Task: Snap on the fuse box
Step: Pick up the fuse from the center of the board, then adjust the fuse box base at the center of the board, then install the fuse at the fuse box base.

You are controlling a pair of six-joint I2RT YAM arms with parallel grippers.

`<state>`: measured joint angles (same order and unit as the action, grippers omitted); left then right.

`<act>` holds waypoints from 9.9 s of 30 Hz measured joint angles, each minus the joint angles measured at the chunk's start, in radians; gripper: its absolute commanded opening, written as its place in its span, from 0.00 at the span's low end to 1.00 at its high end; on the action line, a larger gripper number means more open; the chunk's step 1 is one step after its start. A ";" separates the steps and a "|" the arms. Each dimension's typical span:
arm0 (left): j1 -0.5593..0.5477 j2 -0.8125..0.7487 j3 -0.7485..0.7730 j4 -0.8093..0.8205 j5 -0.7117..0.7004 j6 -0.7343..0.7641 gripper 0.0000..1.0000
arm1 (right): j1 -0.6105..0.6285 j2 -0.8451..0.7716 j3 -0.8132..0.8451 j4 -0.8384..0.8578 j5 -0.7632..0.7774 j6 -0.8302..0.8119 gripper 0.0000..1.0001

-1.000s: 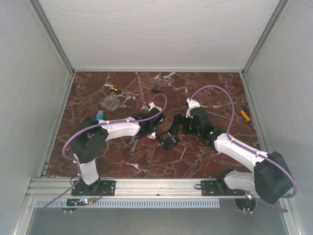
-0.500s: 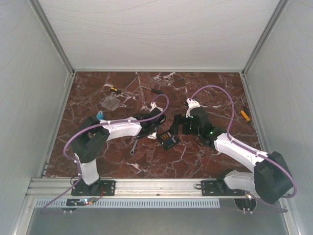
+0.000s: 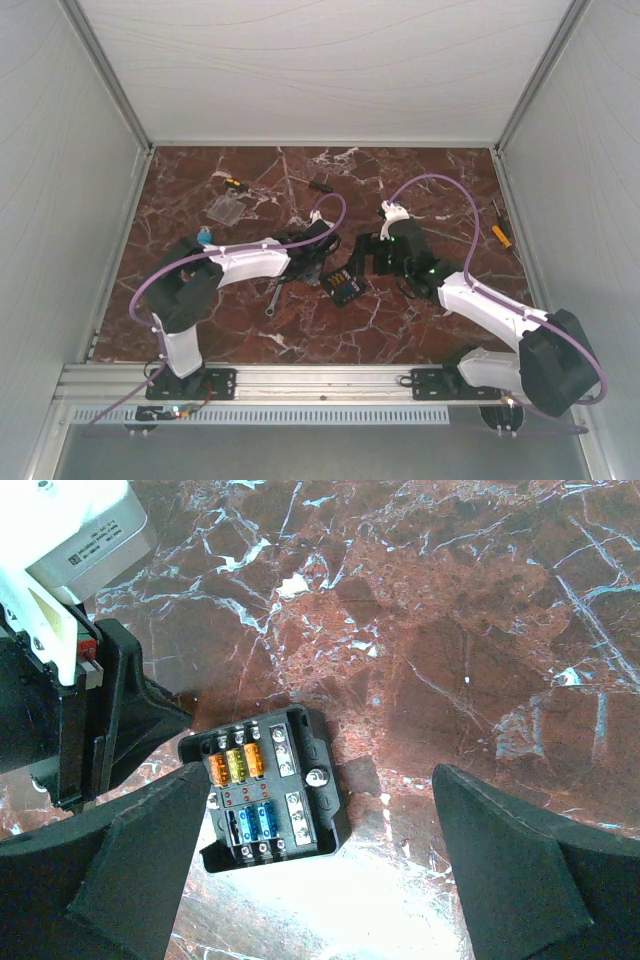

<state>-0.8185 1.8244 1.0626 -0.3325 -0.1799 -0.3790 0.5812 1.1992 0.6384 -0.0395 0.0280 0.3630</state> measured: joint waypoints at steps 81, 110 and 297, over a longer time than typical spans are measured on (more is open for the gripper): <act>0.096 -0.737 -0.361 0.460 0.299 -0.279 0.47 | 0.076 -0.032 -0.189 0.712 -0.414 0.010 0.00; 0.157 -0.780 -0.426 0.771 0.960 -0.083 0.36 | -0.064 -0.107 -0.051 0.652 -1.173 0.133 0.00; -0.220 -0.288 -0.310 0.227 -0.183 -0.206 0.31 | -0.006 0.024 -0.250 0.172 0.052 0.146 0.94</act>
<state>-1.0382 1.5360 0.7525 -0.1059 -0.3630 -0.5850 0.5755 1.2232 0.3885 0.1322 0.0799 0.5095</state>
